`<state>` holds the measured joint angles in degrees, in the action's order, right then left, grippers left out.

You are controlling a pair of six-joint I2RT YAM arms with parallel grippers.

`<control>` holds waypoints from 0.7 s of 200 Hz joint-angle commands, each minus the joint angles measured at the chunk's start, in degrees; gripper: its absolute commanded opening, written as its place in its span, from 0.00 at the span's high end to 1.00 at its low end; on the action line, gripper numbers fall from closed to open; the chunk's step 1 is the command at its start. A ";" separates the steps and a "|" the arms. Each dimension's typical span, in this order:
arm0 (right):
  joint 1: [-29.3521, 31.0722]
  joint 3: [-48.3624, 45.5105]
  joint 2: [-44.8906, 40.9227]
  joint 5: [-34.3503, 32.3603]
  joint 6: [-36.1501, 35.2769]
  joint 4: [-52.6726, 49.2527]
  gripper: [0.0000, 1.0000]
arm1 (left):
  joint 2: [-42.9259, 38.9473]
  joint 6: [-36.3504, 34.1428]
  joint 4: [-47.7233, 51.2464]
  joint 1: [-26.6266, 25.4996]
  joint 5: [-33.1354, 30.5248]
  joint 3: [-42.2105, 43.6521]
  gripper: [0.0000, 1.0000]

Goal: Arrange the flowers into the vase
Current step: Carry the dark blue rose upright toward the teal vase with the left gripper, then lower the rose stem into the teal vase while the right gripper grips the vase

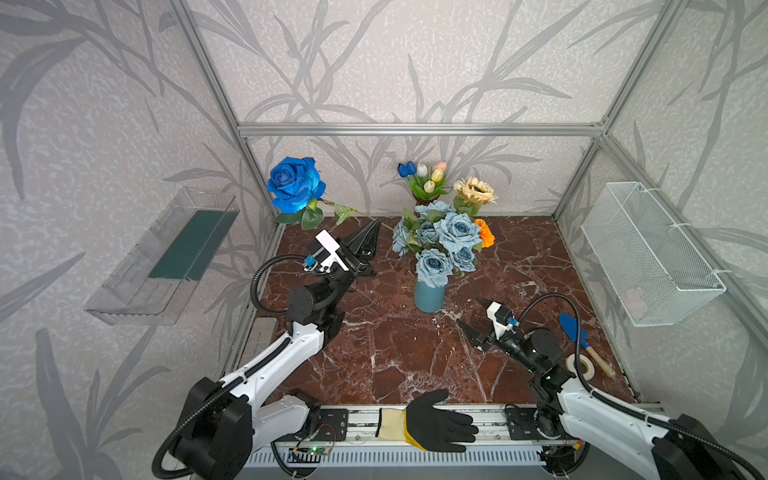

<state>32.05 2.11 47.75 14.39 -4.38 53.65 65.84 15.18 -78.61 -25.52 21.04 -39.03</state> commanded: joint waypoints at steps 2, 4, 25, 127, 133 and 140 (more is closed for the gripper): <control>0.38 1.51 -0.64 -0.51 -0.36 0.23 0.17 | 0.54 0.00 -2.51 -0.32 -2.38 2.11 1.00; 0.42 1.56 -0.57 -0.46 -0.36 0.27 0.17 | 0.63 0.06 -2.51 -0.32 -2.57 2.22 1.00; 0.38 1.64 -0.12 -0.42 -0.37 0.58 0.17 | 1.80 0.57 -2.51 -0.32 -2.18 2.64 1.00; 0.40 6.93 10.65 0.05 0.02 1.32 0.15 | 8.29 5.30 1.34 -0.40 4.91 3.03 1.00; 0.45 7.77 13.31 0.84 0.32 2.76 0.15 | 8.85 5.66 1.50 -0.37 5.42 2.90 1.00; 0.38 8.60 16.03 1.70 1.16 5.03 0.15 | 9.34 6.07 1.76 -0.49 5.55 2.79 1.00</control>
<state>32.05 7.14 57.28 14.20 -4.36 53.17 73.82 18.70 -77.14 -25.56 23.00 -35.48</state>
